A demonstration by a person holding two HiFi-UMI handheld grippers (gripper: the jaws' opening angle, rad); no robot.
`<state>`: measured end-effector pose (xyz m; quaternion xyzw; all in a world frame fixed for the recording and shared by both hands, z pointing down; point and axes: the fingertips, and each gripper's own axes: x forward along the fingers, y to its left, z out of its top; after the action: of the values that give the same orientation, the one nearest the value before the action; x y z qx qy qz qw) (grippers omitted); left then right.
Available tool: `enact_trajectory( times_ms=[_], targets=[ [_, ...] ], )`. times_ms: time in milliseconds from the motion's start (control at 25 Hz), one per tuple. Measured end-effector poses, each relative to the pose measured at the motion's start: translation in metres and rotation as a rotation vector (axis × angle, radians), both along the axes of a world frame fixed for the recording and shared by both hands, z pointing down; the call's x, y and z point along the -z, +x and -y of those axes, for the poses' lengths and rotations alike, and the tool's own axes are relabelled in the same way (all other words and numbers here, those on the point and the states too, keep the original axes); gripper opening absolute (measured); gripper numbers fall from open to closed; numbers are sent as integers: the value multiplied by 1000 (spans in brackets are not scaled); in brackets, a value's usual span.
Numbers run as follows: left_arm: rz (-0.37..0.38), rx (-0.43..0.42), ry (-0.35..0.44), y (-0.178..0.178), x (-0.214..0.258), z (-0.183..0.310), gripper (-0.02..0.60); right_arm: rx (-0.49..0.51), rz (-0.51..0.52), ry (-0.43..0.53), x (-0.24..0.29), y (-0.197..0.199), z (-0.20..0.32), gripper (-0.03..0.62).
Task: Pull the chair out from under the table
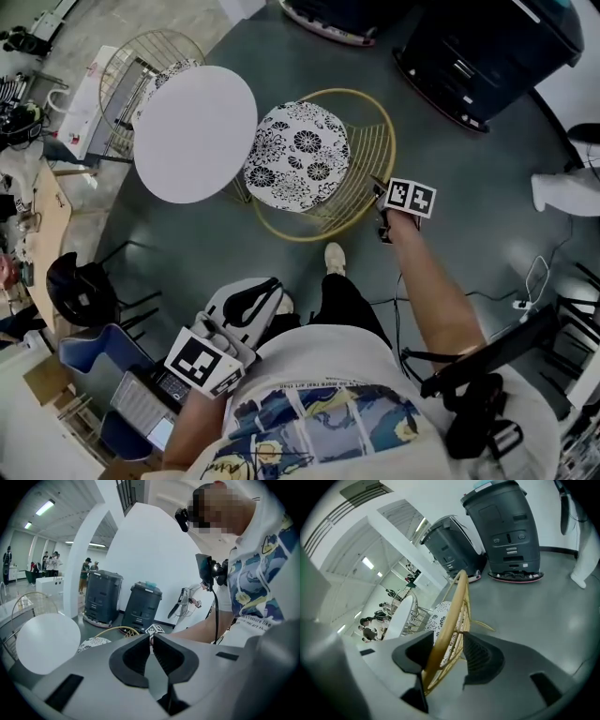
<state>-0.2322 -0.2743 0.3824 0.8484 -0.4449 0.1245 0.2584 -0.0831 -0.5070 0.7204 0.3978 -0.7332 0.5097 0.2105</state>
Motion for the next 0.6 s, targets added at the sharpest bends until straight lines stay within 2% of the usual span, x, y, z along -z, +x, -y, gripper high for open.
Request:
enact_trajectory(
  times_ms=[200,600],
  targets=[
    [7,-2,-5,-1,1,15,20,7,18,-30,3,-3,1,192],
    [26,-39,0,16,4,20,20,-197,-6,-133,-1,10,-1,87]
  ],
)
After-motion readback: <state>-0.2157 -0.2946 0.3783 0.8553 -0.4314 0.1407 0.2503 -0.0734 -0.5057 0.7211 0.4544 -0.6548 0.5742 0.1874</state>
